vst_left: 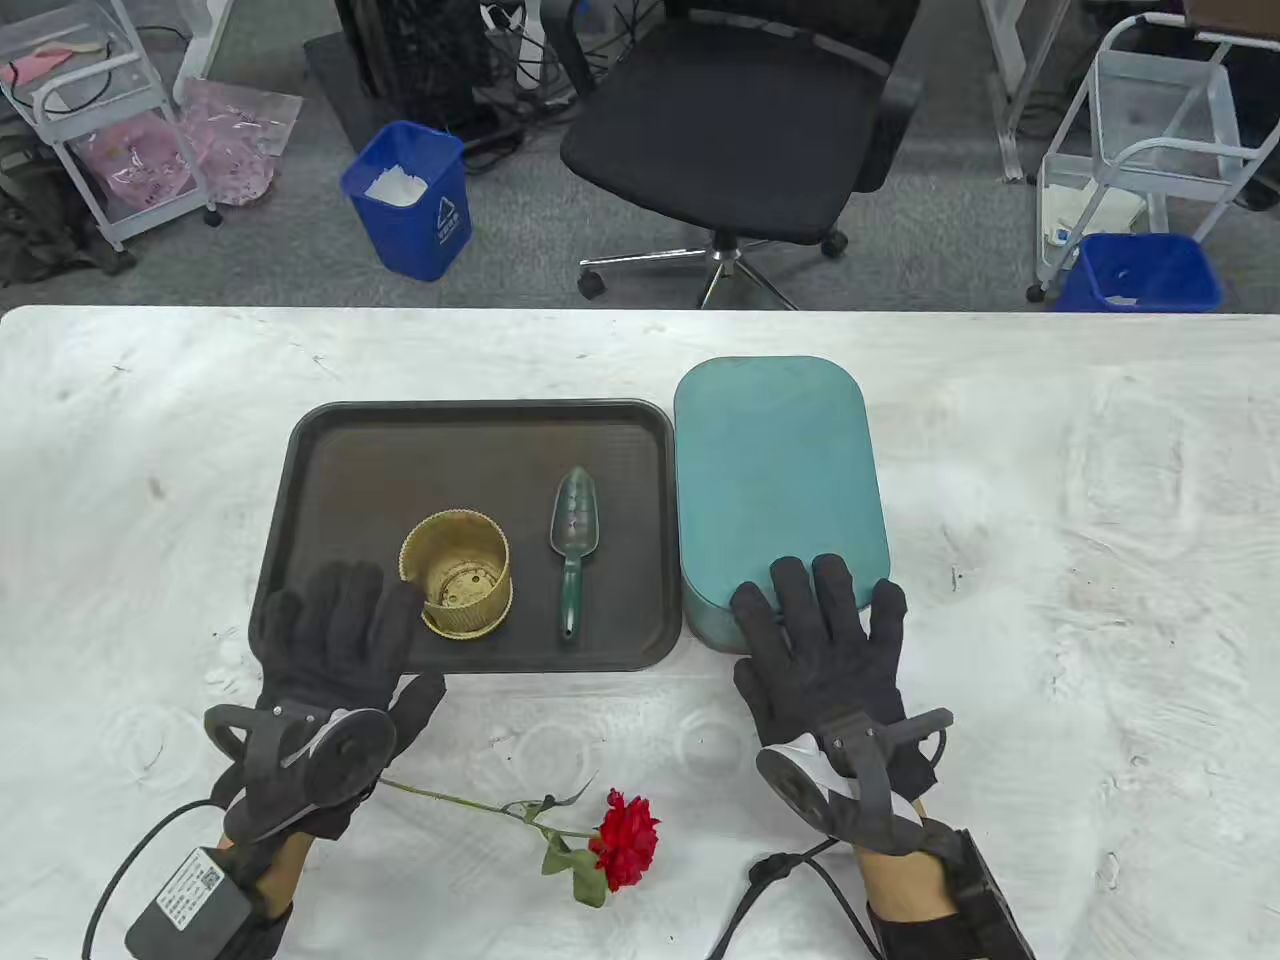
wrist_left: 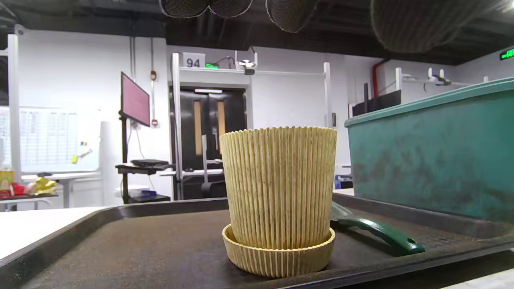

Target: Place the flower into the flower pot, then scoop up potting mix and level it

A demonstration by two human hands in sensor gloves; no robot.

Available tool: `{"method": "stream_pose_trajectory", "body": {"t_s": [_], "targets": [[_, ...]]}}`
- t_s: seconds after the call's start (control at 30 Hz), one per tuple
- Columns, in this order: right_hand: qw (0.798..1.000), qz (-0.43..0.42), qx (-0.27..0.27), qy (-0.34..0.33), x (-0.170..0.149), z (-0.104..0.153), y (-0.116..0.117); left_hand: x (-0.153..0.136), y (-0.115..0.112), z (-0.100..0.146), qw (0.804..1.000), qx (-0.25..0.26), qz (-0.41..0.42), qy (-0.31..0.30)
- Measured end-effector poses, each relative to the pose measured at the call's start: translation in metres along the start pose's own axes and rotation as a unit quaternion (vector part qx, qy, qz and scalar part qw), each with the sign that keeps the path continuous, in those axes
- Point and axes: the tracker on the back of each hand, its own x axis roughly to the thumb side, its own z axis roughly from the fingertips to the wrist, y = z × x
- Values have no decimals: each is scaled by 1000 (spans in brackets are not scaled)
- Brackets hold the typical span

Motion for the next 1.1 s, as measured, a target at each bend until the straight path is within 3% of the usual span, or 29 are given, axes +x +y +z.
{"method": "stream_pose_trajectory", "body": {"t_s": [0.47,0.7,0.87,1.0,1.1], "targets": [[1000,4,7,-1,2,-3,-3,3,-1,-1,1000,-9,0,-4],[1000,19,-8,-9,11,-49,-29,3,2,-1,1000,-3,1,-7],[998,44,37,-27,31,-88,-33,3,3,-1,1000,0,3,-8],[990,95,99,-28,47,-108,-14,8,5,0,1000,5,3,-18],[976,162,138,-36,56,-108,3,12,8,1,1000,11,1,-25]]}}
